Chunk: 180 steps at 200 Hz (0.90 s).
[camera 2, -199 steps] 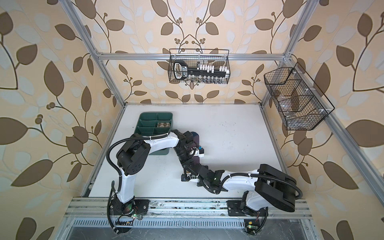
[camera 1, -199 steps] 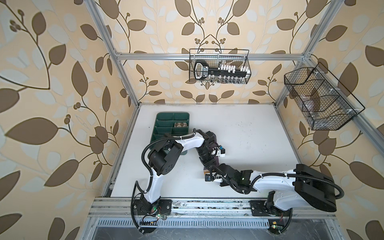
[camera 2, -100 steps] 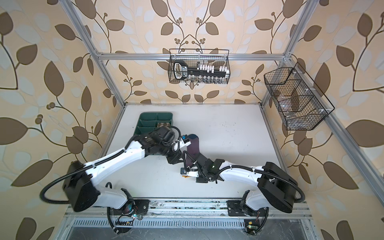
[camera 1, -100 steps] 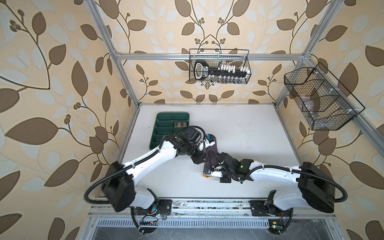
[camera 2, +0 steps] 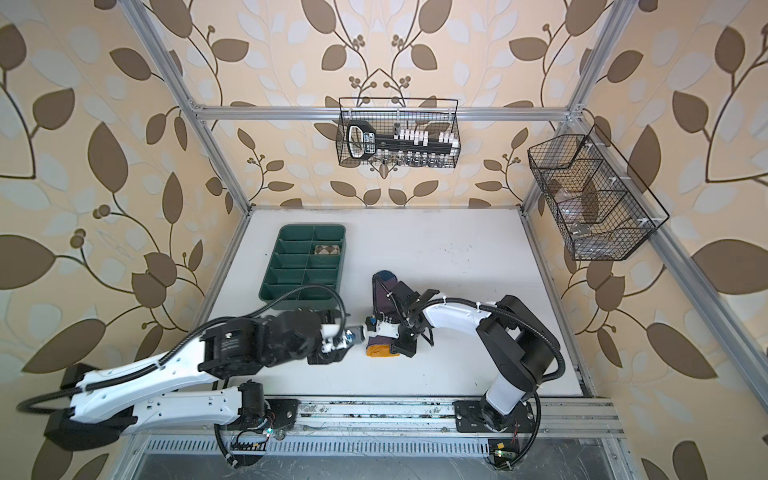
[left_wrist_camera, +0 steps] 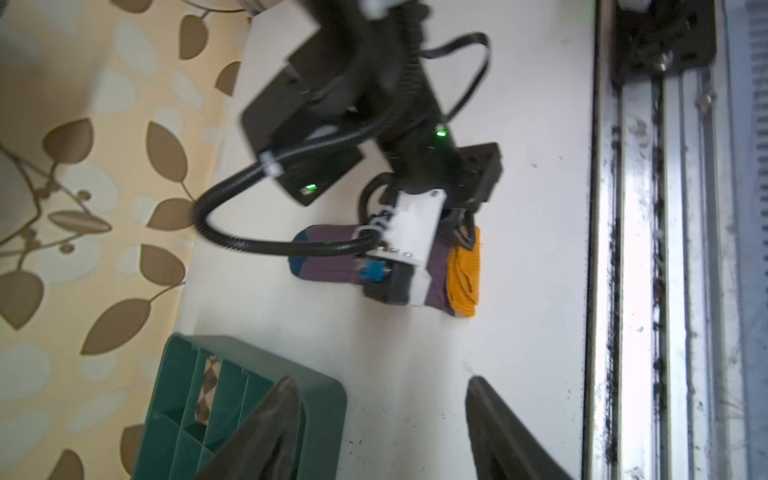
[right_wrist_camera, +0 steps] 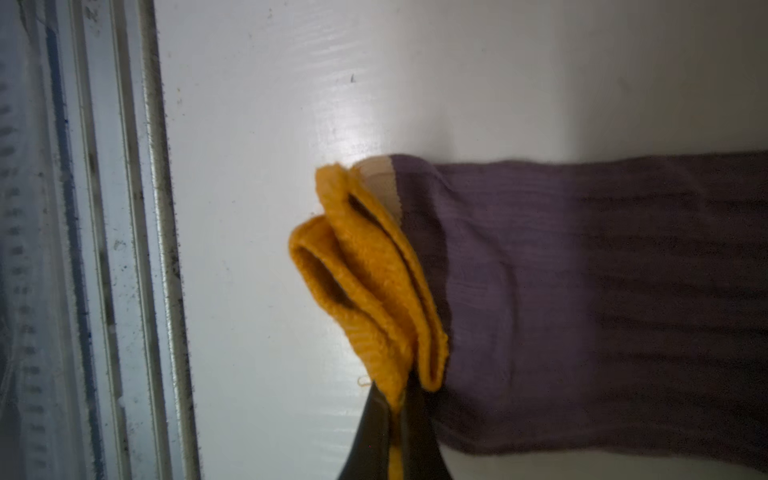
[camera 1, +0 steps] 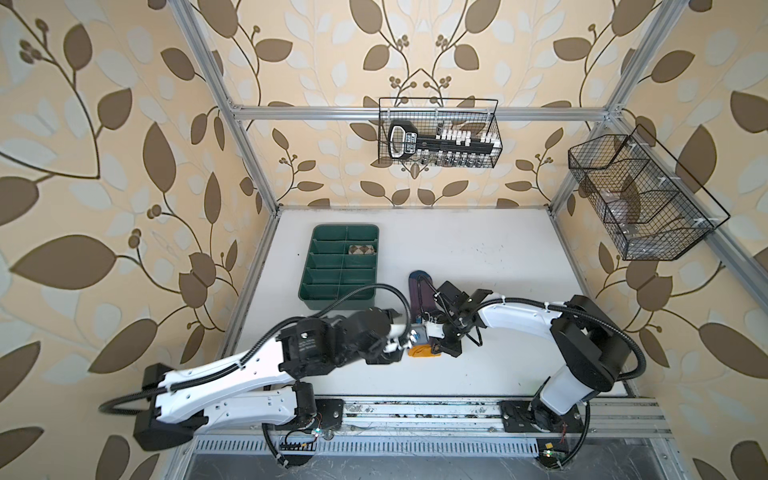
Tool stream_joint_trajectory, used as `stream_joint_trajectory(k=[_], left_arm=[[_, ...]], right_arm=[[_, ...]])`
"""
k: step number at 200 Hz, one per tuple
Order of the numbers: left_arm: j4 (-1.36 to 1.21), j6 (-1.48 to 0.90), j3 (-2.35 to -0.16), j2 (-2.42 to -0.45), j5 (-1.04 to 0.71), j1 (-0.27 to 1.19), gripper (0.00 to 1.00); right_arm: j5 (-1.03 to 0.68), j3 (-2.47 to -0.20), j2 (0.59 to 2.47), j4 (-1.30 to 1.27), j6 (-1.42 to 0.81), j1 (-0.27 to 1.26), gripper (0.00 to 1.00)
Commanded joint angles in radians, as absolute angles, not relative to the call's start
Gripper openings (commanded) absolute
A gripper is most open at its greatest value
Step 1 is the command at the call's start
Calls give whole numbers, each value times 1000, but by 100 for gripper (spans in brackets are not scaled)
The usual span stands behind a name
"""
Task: Roll the socks
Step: 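Reach the left gripper back to pinch the rolled cuff beside the right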
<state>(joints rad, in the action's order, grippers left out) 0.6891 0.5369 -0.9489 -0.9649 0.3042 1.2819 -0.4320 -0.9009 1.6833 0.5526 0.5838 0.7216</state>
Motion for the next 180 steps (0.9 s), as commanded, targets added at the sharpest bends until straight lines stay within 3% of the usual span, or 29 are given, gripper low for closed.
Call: stream_joint_trajectory(k=[1,43,97,140,180], left_arm=[[603,608,-848,-1028,567,1401,65],[324,565,-735,-1269,565,1475,63],[46,508,-686,-1559,583,1446,47],[8,458,-700,-1664,557,1363,35],[56,441,-753,-1723,541,1328,33]], right_arm=[[-483,-935,1755,631,601,695,0],[-499,-966,1818,658,613,666,0],[-500,-971,1833,661,615,657,0],[-500,-978,1854,664,598,656,0],[-504,-977,1852,664,597,652,0]])
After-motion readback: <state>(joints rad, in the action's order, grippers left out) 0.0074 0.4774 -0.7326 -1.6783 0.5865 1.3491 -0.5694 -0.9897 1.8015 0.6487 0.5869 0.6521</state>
